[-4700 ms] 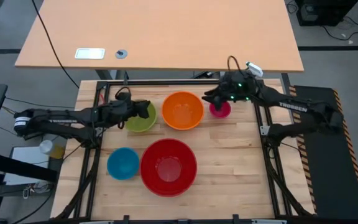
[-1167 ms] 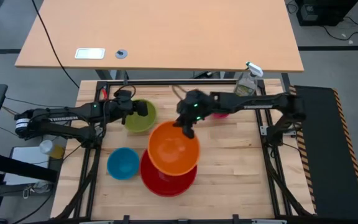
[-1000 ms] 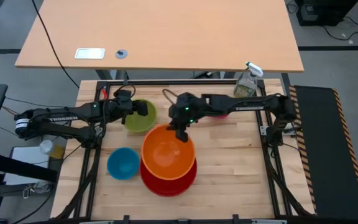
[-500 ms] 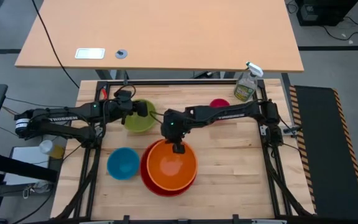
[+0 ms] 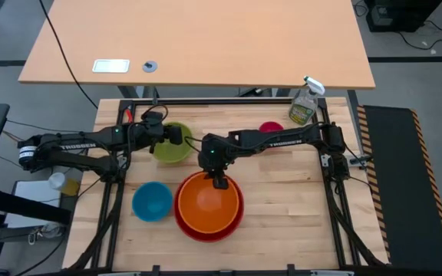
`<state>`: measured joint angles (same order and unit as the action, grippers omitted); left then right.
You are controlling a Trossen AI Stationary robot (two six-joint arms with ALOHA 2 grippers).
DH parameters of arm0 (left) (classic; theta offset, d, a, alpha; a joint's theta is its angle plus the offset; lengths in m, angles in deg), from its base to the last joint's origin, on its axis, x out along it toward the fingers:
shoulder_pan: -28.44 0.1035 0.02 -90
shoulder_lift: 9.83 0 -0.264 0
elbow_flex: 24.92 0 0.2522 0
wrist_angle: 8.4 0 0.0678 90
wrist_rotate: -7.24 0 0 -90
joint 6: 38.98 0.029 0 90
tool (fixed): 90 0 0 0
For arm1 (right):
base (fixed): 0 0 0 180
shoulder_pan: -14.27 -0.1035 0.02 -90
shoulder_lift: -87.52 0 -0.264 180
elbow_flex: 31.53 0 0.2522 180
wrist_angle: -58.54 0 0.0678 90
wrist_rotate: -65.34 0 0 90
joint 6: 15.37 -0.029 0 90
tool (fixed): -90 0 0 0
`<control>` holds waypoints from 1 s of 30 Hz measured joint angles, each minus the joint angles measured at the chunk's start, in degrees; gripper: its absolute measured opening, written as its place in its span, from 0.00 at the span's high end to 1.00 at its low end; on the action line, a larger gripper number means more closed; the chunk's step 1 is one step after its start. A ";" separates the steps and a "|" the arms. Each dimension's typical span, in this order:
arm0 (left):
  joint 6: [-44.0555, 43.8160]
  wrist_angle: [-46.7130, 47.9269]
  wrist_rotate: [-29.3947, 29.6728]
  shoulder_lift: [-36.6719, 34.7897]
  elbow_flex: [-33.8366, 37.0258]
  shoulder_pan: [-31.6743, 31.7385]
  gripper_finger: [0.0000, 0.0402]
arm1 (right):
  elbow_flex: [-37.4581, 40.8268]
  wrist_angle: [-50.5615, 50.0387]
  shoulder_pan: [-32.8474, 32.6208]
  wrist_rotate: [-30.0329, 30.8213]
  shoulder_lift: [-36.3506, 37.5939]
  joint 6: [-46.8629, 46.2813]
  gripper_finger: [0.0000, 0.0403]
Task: Nest bowls inside each other
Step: Stack the orange bowl on top of the red bowl, then stack the green bowl on top of the orange bowl
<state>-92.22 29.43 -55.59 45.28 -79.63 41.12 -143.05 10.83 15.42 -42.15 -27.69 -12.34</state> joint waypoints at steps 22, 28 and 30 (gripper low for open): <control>-7.09 11.56 -3.95 -0.02 0.00 0.45 0.55 | -8.21 -17.47 8.59 10.13 7.58 -0.79 0.61; -9.76 20.66 -4.19 -0.02 -0.02 1.27 0.56 | 6.12 -8.29 11.45 12.33 16.02 -4.07 0.61; -9.76 23.35 -4.44 -0.02 -0.02 2.34 0.58 | 10.90 -5.32 12.16 12.03 18.17 -5.79 0.61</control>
<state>-101.98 52.78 -60.03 45.26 -79.65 43.47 -132.15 5.51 27.58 -30.12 -9.53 -18.14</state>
